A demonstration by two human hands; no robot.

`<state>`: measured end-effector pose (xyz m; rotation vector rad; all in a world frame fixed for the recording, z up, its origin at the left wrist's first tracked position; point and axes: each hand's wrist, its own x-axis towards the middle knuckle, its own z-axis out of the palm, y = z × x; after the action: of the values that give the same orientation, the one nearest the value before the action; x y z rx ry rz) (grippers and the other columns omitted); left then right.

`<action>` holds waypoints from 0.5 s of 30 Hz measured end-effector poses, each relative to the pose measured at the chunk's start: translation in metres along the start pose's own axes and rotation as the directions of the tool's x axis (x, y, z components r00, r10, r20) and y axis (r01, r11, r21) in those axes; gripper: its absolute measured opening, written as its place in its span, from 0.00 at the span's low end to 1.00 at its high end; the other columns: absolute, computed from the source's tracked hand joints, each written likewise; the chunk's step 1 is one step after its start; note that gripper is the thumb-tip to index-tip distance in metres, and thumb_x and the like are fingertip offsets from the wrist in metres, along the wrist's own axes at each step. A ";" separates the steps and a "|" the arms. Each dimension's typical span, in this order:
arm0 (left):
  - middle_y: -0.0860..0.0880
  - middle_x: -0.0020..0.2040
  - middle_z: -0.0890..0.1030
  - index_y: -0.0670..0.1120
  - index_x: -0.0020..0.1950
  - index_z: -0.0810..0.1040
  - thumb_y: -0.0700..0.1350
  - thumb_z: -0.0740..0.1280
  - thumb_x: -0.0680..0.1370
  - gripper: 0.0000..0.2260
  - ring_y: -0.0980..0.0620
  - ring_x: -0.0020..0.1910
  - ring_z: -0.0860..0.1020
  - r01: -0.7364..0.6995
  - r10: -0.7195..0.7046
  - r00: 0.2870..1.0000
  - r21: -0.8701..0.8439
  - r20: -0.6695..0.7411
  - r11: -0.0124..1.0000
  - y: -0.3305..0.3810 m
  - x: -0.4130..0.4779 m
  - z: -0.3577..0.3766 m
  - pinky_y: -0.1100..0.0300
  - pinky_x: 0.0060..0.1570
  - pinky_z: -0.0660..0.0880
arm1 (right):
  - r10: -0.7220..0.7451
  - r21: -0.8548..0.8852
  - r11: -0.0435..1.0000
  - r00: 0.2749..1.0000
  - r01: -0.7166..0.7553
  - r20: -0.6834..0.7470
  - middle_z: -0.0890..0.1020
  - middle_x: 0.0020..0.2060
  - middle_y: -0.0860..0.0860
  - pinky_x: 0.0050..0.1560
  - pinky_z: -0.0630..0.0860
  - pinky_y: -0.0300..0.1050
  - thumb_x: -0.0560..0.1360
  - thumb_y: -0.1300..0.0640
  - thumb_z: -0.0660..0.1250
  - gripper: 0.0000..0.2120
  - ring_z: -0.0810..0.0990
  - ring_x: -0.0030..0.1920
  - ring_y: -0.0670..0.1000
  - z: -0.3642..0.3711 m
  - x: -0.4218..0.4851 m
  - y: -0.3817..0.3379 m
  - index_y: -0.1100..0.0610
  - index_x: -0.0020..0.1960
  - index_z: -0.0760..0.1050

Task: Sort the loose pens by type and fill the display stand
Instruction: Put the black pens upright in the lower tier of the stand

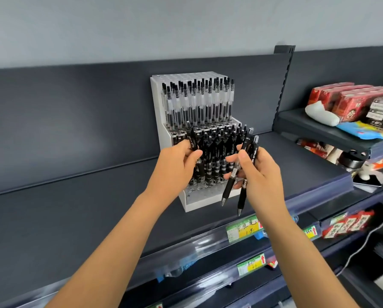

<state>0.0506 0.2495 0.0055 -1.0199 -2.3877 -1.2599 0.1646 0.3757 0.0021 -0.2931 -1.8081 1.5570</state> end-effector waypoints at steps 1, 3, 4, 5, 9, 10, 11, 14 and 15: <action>0.38 0.37 0.81 0.36 0.42 0.72 0.46 0.64 0.80 0.14 0.39 0.38 0.81 -0.005 0.005 1.000 0.008 -0.001 1.000 0.000 0.001 0.000 0.41 0.40 0.77 | 0.001 -0.013 1.000 1.000 -0.001 0.008 0.83 0.45 0.53 0.29 0.76 0.40 0.81 0.54 0.58 0.08 0.84 0.34 0.51 0.001 0.001 0.003 0.49 0.45 0.73; 0.39 0.37 0.81 0.37 0.43 0.73 0.46 0.64 0.80 0.13 0.40 0.37 0.81 -0.014 0.014 1.000 0.022 0.010 1.000 0.000 0.004 0.001 0.42 0.41 0.77 | -0.003 -0.054 0.999 1.000 0.004 0.017 0.83 0.45 0.52 0.30 0.75 0.40 0.82 0.54 0.58 0.08 0.84 0.34 0.50 0.003 0.002 0.008 0.48 0.45 0.73; 0.40 0.37 0.81 0.38 0.43 0.74 0.46 0.64 0.80 0.12 0.40 0.37 0.81 -0.018 0.018 1.000 0.028 0.015 0.999 0.000 0.005 0.001 0.43 0.41 0.77 | -0.005 -0.063 0.998 1.000 0.006 0.017 0.83 0.45 0.51 0.30 0.75 0.39 0.82 0.54 0.58 0.08 0.83 0.34 0.50 0.004 0.003 0.010 0.48 0.45 0.72; 0.40 0.37 0.81 0.37 0.42 0.73 0.46 0.64 0.80 0.13 0.40 0.37 0.81 -0.027 0.026 0.999 0.035 0.019 0.999 0.000 0.005 0.002 0.43 0.41 0.77 | -0.007 -0.063 0.998 1.000 0.008 0.017 0.83 0.45 0.51 0.30 0.75 0.39 0.82 0.54 0.58 0.08 0.83 0.34 0.49 0.005 0.004 0.011 0.47 0.46 0.72; 0.42 0.37 0.82 0.38 0.42 0.73 0.45 0.65 0.80 0.12 0.43 0.37 0.81 -0.066 0.065 0.998 0.044 0.023 0.997 0.001 0.006 0.001 0.44 0.42 0.78 | -0.015 -0.057 0.998 0.999 0.017 0.046 0.84 0.44 0.48 0.30 0.74 0.35 0.81 0.55 0.58 0.07 0.83 0.35 0.50 0.007 0.007 0.013 0.45 0.48 0.73; 0.44 0.37 0.83 0.39 0.44 0.75 0.45 0.66 0.79 0.10 0.44 0.37 0.82 -0.061 0.060 0.998 0.035 0.020 0.998 0.001 0.006 0.000 0.45 0.43 0.78 | -0.020 -0.054 0.998 0.998 0.023 0.052 0.84 0.43 0.48 0.30 0.74 0.35 0.81 0.55 0.59 0.08 0.83 0.35 0.50 0.008 0.008 0.013 0.44 0.49 0.73; 0.45 0.38 0.83 0.39 0.45 0.76 0.45 0.66 0.79 0.10 0.46 0.38 0.82 -0.051 0.051 0.999 0.031 0.020 0.998 0.001 0.007 0.000 0.46 0.43 0.78 | -0.027 -0.048 0.998 0.998 0.029 0.054 0.84 0.42 0.48 0.31 0.73 0.34 0.81 0.55 0.59 0.08 0.83 0.36 0.50 0.008 0.008 0.013 0.43 0.49 0.74; 0.46 0.38 0.83 0.39 0.45 0.75 0.46 0.66 0.79 0.11 0.47 0.38 0.82 -0.040 0.036 0.998 0.071 0.046 0.997 0.003 0.008 -0.002 0.48 0.44 0.78 | -0.050 -0.051 0.997 0.997 0.053 0.053 0.83 0.40 0.48 0.31 0.75 0.39 0.81 0.54 0.60 0.08 0.83 0.36 0.51 0.010 0.010 0.010 0.42 0.48 0.74; 0.47 0.38 0.83 0.40 0.42 0.73 0.47 0.66 0.79 0.11 0.48 0.39 0.81 -0.046 0.041 0.998 0.097 0.050 0.994 0.005 0.009 -0.002 0.50 0.45 0.78 | -0.061 -0.055 0.996 0.997 0.064 0.052 0.83 0.40 0.47 0.31 0.76 0.42 0.81 0.54 0.60 0.08 0.83 0.36 0.51 0.011 0.010 0.010 0.41 0.48 0.74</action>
<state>0.0472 0.2535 0.0143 -1.0783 -2.4228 -1.1033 0.1477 0.3758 -0.0033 -0.2241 -1.8848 1.4839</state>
